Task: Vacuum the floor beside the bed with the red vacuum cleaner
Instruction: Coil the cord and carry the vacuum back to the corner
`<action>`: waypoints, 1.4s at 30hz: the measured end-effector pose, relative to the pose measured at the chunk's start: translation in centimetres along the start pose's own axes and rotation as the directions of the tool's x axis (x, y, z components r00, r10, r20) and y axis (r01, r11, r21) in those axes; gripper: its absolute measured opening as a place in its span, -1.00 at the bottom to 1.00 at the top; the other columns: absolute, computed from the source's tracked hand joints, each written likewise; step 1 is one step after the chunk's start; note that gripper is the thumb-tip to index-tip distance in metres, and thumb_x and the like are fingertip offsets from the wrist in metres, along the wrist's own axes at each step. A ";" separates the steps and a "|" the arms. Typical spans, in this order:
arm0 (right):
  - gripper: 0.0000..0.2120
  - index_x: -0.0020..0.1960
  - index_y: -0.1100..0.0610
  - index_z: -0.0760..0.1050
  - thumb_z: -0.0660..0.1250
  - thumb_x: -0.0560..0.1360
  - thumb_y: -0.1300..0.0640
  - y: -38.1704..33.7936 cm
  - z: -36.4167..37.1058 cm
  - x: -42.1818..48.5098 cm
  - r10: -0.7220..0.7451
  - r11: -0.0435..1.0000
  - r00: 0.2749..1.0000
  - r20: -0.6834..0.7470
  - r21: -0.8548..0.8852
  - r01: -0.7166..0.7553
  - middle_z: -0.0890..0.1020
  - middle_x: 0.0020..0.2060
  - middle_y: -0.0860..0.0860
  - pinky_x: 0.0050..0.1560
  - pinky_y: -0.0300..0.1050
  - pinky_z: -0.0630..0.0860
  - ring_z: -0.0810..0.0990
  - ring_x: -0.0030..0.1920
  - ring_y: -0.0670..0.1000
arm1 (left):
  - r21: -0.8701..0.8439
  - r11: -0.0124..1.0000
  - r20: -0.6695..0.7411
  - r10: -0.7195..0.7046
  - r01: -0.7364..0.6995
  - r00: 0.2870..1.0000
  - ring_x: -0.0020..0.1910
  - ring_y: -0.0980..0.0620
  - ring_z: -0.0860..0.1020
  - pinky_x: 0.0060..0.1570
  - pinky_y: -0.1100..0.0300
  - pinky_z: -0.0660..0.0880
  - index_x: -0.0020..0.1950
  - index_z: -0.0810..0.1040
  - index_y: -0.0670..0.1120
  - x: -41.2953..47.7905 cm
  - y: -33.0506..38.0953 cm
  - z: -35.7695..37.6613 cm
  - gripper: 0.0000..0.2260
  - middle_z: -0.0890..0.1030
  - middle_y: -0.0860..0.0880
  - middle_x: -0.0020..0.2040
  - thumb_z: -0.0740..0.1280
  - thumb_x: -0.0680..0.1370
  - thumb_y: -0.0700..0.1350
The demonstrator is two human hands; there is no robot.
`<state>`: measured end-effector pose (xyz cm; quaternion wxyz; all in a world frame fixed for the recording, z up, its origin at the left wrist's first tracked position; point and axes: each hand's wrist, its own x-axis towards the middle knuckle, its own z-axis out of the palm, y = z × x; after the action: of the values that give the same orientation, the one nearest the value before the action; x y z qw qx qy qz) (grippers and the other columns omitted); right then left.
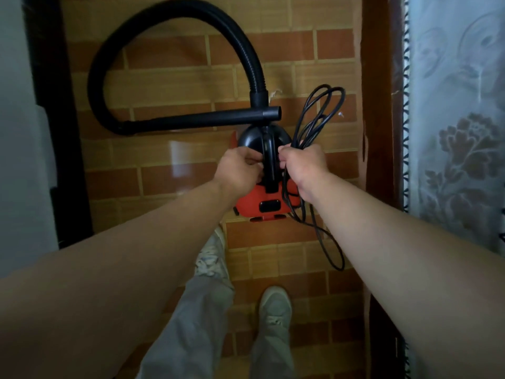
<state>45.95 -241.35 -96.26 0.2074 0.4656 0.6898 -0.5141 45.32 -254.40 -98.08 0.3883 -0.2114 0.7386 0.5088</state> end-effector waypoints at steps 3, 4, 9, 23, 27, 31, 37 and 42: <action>-0.78 -0.01 0.11 0.60 0.43 0.45 -0.01 -0.7 0.9 0.2 0.024 1.000 1.000 -0.002 0.001 -0.024 0.69 -0.13 0.03 0.06 0.00 0.58 0.67 -0.09 0.08 | -0.083 0.996 0.066 -0.025 0.031 0.997 -0.01 -0.08 0.69 0.01 0.14 0.65 0.12 0.60 -0.17 0.3 0.1 -0.7 -0.84 0.69 -0.14 0.02 0.30 0.62 -0.36; -0.85 -0.04 0.09 0.57 0.42 0.50 0.02 -0.9 1.1 0.0 0.034 0.999 0.999 0.001 0.001 -0.034 0.67 -0.14 0.02 0.04 -0.06 0.53 0.65 -0.10 0.05 | -0.097 0.995 0.087 -0.028 0.036 0.996 -0.01 -0.07 0.69 0.02 0.14 0.65 0.09 0.60 -0.14 0.2 0.1 -1.0 -0.81 0.69 -0.15 0.04 0.29 0.62 -0.38; -0.81 -0.16 -0.02 0.41 0.38 0.57 0.10 -1.1 2.2 -0.2 0.018 1.000 0.998 0.059 -0.011 -0.018 0.58 -0.18 -0.06 0.14 0.01 0.54 0.61 0.00 0.08 | -0.099 0.994 0.175 -0.032 0.050 0.984 0.06 -0.04 0.67 -0.04 0.25 0.65 0.24 0.58 -0.18 0.0 0.4 -2.0 -0.66 0.66 -0.13 0.12 0.22 0.59 -0.49; -0.95 -0.07 0.05 0.59 0.41 0.47 0.10 -1.0 4.1 0.1 0.072 0.991 0.985 0.160 0.096 -0.089 0.72 -0.14 0.10 0.02 0.16 0.65 0.71 -0.08 0.17 | -0.043 0.999 0.277 0.008 0.004 0.961 0.13 0.05 0.65 0.15 0.09 0.62 0.38 0.55 -0.09 1.0 -0.5 -4.5 -0.59 0.66 -0.02 0.19 0.28 0.60 -0.42; -0.85 -0.05 0.14 0.64 0.51 0.46 0.07 -0.8 4.4 0.6 0.081 0.995 0.985 0.150 0.052 -0.089 0.74 -0.25 0.05 -0.17 0.00 0.68 0.73 -0.25 0.08 | 0.047 0.996 0.314 0.051 -0.069 0.948 -0.02 0.22 0.63 -0.07 0.30 0.59 0.20 0.63 -0.04 1.5 -0.6 -5.2 -0.69 0.67 0.08 0.05 0.29 0.61 -0.38; -0.88 -0.05 0.22 0.62 0.45 0.45 0.20 -0.6 4.5 1.2 0.124 0.990 0.986 0.113 0.045 -0.130 0.63 -0.39 0.04 -0.41 -0.22 0.51 0.55 -0.45 -0.04 | 0.279 0.942 0.029 0.186 -0.186 0.982 0.04 0.04 0.57 0.07 0.20 0.55 -0.01 0.54 0.03 4.2 -0.6 -6.4 -0.79 0.54 -0.05 0.12 0.33 0.59 -0.30; -0.96 -0.31 0.01 0.56 0.40 0.25 0.07 0.6 6.4 2.3 0.109 0.993 0.994 -0.029 0.047 -0.107 0.59 -0.47 -0.08 -0.30 -0.07 0.54 0.55 -0.42 0.03 | 0.707 0.702 -0.187 0.308 -0.091 0.933 0.35 -0.03 0.39 0.36 0.02 0.41 0.42 0.39 0.00 10.3 0.6 -8.9 -0.43 0.42 -0.01 0.31 0.44 0.47 -0.31; -0.92 -0.38 0.02 0.51 0.38 0.26 0.06 0.7 6.6 2.6 0.086 0.996 0.996 -0.029 0.010 -0.085 0.54 -0.55 -0.08 -0.38 -0.10 0.48 0.53 -0.50 0.04 | 0.863 0.504 -0.100 0.223 -0.027 0.970 0.40 -0.10 0.38 0.40 -0.11 0.30 0.49 0.33 0.03 14.0 -0.4 -9.4 -0.41 0.43 -0.05 0.37 0.46 0.51 -0.13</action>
<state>43.98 -246.12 -101.14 0.2170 0.5031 0.6701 -0.5008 33.75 -262.06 -107.64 0.3285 0.0123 0.9409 0.0816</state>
